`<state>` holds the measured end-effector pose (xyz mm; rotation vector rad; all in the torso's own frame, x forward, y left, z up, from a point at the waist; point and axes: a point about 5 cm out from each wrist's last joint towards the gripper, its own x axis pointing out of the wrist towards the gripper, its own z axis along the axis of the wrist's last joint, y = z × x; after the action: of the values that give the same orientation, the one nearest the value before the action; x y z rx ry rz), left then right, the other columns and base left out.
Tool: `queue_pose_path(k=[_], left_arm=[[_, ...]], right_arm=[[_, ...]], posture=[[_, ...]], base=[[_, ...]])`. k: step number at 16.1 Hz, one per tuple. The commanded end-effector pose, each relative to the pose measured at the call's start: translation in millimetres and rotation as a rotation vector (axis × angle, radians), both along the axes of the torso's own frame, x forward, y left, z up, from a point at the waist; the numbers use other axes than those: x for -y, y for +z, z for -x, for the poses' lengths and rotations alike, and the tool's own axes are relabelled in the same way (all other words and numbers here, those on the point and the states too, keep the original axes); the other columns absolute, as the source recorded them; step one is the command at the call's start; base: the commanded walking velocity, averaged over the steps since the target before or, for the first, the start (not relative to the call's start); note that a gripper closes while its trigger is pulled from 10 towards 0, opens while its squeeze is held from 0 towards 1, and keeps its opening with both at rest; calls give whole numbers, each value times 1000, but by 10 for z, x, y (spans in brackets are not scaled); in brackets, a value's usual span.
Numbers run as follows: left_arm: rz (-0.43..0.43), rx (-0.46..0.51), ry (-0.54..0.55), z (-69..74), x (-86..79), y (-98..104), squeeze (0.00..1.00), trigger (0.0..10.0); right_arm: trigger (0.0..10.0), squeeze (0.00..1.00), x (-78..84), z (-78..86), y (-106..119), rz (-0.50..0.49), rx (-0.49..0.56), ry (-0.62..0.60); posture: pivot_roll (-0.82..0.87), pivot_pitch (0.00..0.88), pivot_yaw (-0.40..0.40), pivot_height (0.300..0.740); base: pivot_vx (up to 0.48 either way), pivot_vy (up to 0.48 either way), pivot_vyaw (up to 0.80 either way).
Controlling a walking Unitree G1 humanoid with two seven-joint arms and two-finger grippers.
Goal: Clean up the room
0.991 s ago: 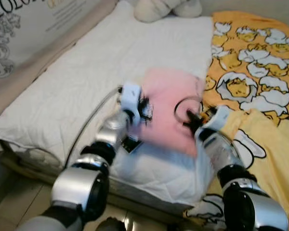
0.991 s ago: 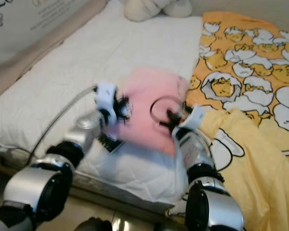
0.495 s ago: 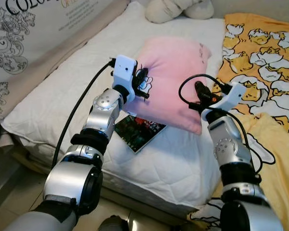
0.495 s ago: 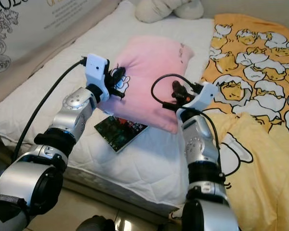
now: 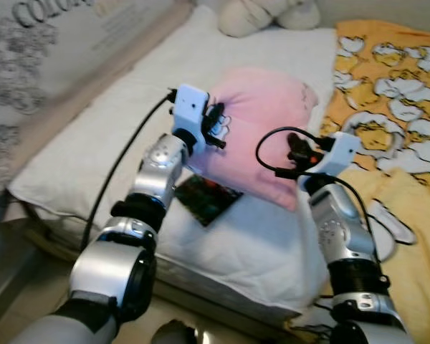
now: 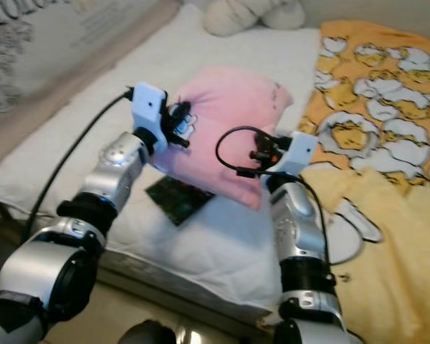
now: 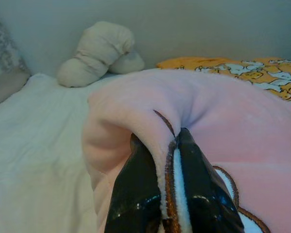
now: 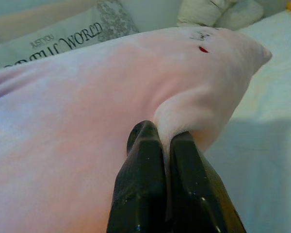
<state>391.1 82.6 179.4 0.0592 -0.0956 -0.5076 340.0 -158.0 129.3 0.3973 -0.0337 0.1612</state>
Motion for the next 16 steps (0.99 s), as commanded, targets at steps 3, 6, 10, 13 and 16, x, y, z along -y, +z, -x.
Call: queue_pose_path(k=[3,6,10,13,16], left_arm=[[38,19,79,-38,-136,47,0,0],[48,16,92,-56,-122,63,0,0],[35,5,91,-67,-121,50,0,0],[43,-25,110,-63,-140,-14,0,0],[39,-33,108,-57,-110,-41,0,0]], right_arm=[[0,0,-15,4,54,8,16,0],[0,0,-20,-12,80,2,22,3],[0,0,-29,-18,94,9,26,1],[0,0,-9,12,56,16,18,-8],[0,0,9,38,25,17,9,-13]], posture=[[-6,0,33,740],[-8,0,35,740],[-15,0,43,740],[-24,0,49,740],[-31,0,52,740]], base=[[0,480,0],[0,480,0],[0,480,0],[0,480,0],[0,480,0]])
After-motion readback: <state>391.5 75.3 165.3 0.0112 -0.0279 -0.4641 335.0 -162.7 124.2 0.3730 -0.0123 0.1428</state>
